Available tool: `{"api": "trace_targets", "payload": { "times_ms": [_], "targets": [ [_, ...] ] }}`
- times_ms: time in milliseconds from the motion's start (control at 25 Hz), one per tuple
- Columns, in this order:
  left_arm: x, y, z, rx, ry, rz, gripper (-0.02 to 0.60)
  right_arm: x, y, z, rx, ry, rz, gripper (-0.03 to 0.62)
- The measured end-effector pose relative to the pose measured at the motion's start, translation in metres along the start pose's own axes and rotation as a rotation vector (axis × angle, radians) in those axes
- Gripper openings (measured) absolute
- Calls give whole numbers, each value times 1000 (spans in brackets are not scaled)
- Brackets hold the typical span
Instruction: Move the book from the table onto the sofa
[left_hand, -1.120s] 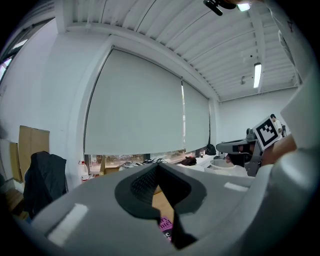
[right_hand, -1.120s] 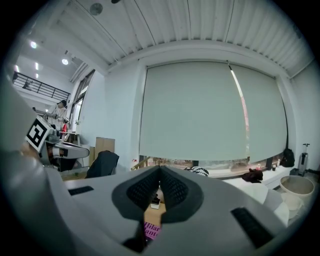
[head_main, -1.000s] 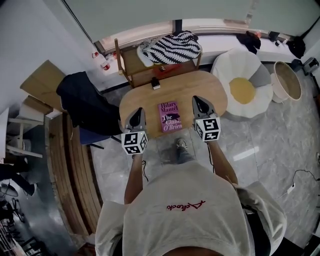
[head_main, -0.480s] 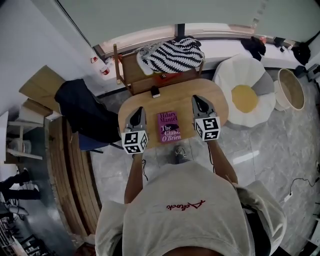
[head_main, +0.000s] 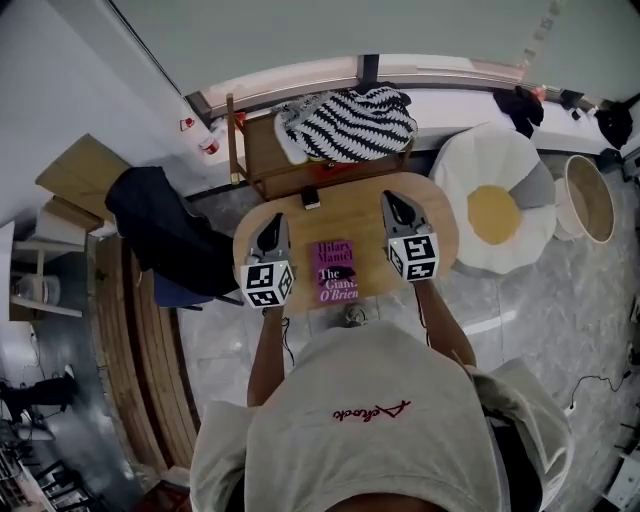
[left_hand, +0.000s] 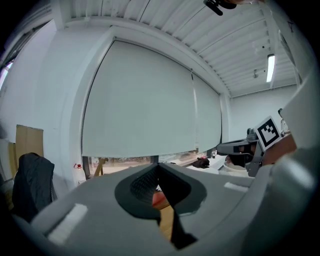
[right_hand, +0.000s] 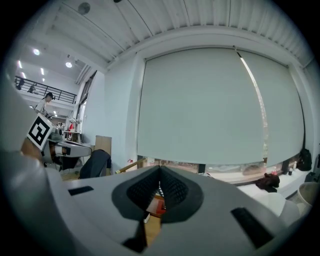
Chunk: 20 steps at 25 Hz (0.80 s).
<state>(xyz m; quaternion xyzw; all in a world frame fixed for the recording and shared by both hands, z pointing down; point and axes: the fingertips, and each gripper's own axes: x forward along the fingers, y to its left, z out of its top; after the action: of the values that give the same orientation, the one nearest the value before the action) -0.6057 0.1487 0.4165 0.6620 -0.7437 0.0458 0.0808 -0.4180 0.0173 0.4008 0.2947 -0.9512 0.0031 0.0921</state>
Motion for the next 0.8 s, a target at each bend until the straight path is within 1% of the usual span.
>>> {"api": "trace_targets", "payload": {
  "times_ms": [200, 360, 600, 800],
  "targets": [
    [20, 3, -8, -2, 28, 9, 9, 21, -14, -10, 4, 24, 21, 8],
    [23, 10, -21, -15, 59, 29, 9, 33, -19, -23, 14, 50, 35, 9],
    [24, 23, -30, -22, 82, 46, 9, 50, -17, -30, 15, 69, 48, 8],
    [30, 31, -32, -18, 90, 31, 9, 57, -11, -29, 11, 73, 47, 9]
  ]
}}
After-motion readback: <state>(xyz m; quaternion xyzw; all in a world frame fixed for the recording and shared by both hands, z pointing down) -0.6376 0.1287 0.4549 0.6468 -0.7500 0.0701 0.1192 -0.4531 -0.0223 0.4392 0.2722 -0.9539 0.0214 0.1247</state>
